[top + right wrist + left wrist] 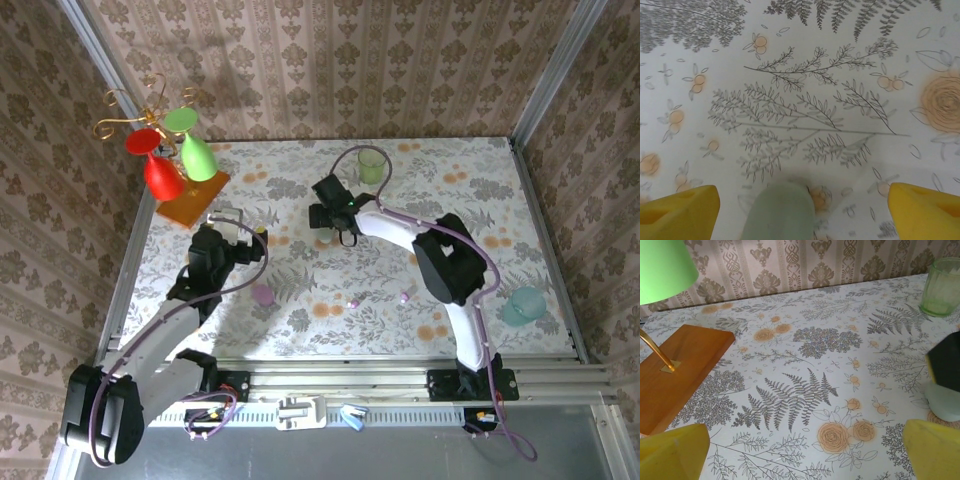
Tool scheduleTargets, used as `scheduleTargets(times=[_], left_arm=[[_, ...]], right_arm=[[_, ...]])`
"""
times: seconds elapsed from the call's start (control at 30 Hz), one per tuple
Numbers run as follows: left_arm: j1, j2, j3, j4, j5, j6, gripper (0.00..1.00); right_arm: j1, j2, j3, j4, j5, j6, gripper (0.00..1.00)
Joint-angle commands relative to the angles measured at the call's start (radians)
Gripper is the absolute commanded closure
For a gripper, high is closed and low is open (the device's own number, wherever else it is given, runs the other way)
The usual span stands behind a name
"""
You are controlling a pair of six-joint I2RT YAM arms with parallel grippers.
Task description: Insert the wireless bluetooth earbuds into the charging case
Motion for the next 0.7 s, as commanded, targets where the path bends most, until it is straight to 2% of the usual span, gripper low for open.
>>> scheduleTargets(times=[0.0,0.17,0.3,0.67], left_arm=[[-0.005,-0.018,-0.015,-0.019,-0.013,-0.025,0.00],[-0.005,-0.018,-0.012,-0.017,-0.010,-0.029,0.00],[-0.007,-0.017,-0.012,-0.018,-0.008,-0.029,0.00],[-0.009,0.022,-0.004,0.014,0.016,-0.037,0.00]], right_arm=[[-0.006,0.075,0.090,-0.127,0.035,0.028,0.13],[-0.014,0.109,0.119,-0.144,0.041,0.050,0.18],[-0.031,0.074,0.080,-0.139,0.060,0.076,0.26],[-0.074,-0.057,-0.110,-0.090,0.056,0.113,0.28]])
